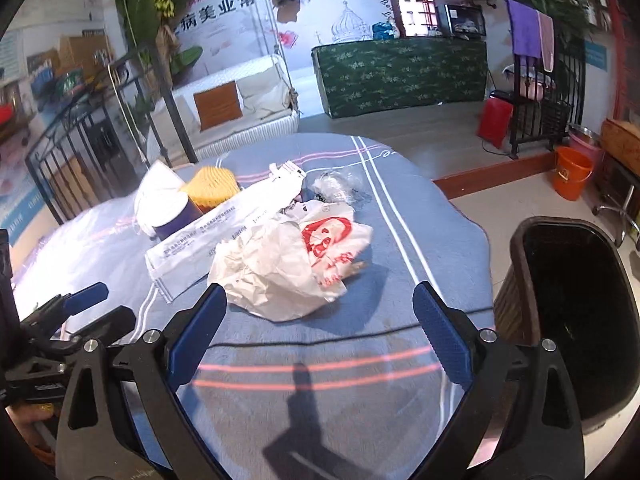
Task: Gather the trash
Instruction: 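Grasp the paper strip with the left tool while the right tool grasps the white plastic bag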
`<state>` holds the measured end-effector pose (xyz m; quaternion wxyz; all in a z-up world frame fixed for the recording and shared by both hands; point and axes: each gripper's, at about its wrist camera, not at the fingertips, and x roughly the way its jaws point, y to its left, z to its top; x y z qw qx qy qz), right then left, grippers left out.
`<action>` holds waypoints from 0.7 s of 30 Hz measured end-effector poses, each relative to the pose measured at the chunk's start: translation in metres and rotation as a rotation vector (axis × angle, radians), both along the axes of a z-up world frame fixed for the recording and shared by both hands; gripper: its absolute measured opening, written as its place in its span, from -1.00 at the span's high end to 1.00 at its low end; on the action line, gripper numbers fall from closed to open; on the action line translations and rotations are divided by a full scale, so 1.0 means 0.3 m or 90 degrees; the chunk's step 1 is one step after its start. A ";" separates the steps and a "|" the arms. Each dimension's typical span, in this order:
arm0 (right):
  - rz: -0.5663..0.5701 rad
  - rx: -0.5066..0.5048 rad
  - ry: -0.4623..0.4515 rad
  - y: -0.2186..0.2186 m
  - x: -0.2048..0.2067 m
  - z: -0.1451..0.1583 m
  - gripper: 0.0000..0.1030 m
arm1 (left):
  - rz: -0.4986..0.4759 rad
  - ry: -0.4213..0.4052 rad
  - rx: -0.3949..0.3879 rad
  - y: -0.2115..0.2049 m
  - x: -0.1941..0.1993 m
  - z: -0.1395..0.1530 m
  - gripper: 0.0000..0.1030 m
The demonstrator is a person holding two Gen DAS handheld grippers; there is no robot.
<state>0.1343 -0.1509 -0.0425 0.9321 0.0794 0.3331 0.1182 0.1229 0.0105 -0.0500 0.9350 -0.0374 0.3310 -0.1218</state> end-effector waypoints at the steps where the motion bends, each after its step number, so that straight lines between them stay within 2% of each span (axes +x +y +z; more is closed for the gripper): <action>1: 0.006 0.006 0.005 0.012 0.013 -0.004 -0.81 | 0.003 0.003 -0.004 0.012 0.011 -0.007 -0.88; 11: 0.020 0.146 0.100 0.014 0.174 -0.099 -0.79 | -0.004 0.050 -0.027 0.079 0.160 -0.053 -0.76; 12: 0.019 0.151 0.099 0.016 0.175 -0.102 -0.69 | -0.007 0.055 -0.029 0.077 0.181 -0.058 -0.70; 13: 0.021 0.150 0.098 0.021 0.176 -0.102 -0.47 | -0.010 0.061 -0.030 0.075 0.203 -0.064 -0.61; 17: 0.033 0.140 0.096 0.046 0.181 -0.103 -0.13 | -0.025 0.089 -0.033 0.062 0.266 -0.102 -0.34; 18: 0.038 0.140 0.094 0.049 0.179 -0.102 0.07 | -0.024 0.100 -0.035 0.061 0.277 -0.112 -0.13; 19: 0.044 0.139 0.089 0.052 0.175 -0.099 0.16 | -0.026 0.105 -0.038 0.061 0.276 -0.116 0.14; 21: 0.048 0.123 0.069 0.054 0.157 -0.086 0.24 | -0.036 0.099 -0.036 0.054 0.261 -0.111 0.42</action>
